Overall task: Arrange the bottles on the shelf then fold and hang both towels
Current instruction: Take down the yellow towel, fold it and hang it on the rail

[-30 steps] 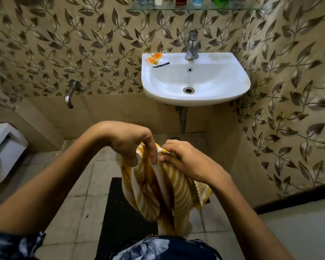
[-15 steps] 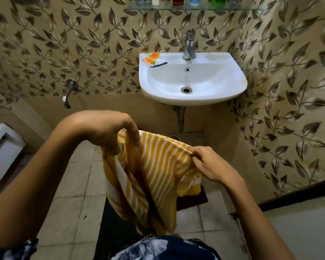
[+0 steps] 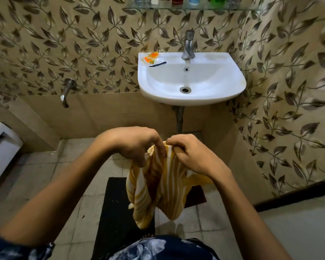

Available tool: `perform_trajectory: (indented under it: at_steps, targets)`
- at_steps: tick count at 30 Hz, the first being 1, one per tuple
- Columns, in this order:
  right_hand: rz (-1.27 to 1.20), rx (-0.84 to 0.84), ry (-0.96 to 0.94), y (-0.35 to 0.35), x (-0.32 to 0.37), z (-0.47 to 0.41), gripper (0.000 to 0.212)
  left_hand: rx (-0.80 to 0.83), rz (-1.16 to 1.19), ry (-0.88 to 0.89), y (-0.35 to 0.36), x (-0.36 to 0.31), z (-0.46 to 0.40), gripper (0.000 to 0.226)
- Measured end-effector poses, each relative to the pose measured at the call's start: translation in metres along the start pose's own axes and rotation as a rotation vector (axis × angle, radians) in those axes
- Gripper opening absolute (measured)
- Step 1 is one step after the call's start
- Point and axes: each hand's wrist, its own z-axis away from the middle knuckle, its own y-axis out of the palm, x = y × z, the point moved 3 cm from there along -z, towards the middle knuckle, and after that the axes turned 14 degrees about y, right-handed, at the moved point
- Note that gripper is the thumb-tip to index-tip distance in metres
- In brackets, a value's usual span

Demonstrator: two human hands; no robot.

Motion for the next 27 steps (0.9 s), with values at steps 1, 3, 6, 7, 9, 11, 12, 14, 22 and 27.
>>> perform_trajectory:
  at_steps: [1, 3, 6, 7, 9, 11, 12, 14, 22, 27]
  targets:
    - [0.030, 0.001, 0.009, 0.000, -0.002, 0.000, 0.038, -0.015, 0.020, -0.003, 0.000, 0.001, 0.000, 0.052]
    - [0.100, -0.011, 0.031, 0.001, -0.006, 0.001, 0.036, -0.046, 0.015, -0.008, -0.001, 0.002, 0.001, 0.048]
    - [0.175, -0.062, 0.136, -0.003, -0.024, 0.003, 0.041, -0.074, 0.003, -0.030, -0.006, 0.008, 0.006, 0.049]
    - [0.196, -0.064, 0.192, -0.005, -0.033, 0.004, 0.045, -0.078, 0.012, -0.038, -0.009, 0.011, 0.009, 0.050]
    - [0.202, -0.050, 0.283, -0.009, -0.048, 0.006, 0.046, -0.089, 0.026, -0.064, -0.013, 0.019, 0.014, 0.052]
    - [0.197, -0.064, 0.342, -0.014, -0.058, 0.008, 0.038, -0.101, 0.033, -0.103, -0.015, 0.027, 0.019, 0.053]
    - [0.195, -0.079, 0.361, -0.017, -0.061, 0.009, 0.035, -0.104, 0.037, -0.122, -0.016, 0.031, 0.021, 0.054]
    - [0.184, -0.100, 0.358, -0.023, -0.062, 0.009, 0.034, -0.097, 0.050, -0.157, -0.015, 0.036, 0.023, 0.055]
    - [0.050, 0.029, 0.125, -0.019, -0.019, 0.004, 0.030, -0.013, 0.010, 0.031, 0.007, 0.008, 0.000, 0.065]
    - [0.009, 0.073, 0.029, -0.012, -0.007, 0.001, 0.030, 0.027, 0.040, 0.065, 0.016, -0.005, -0.014, 0.063]
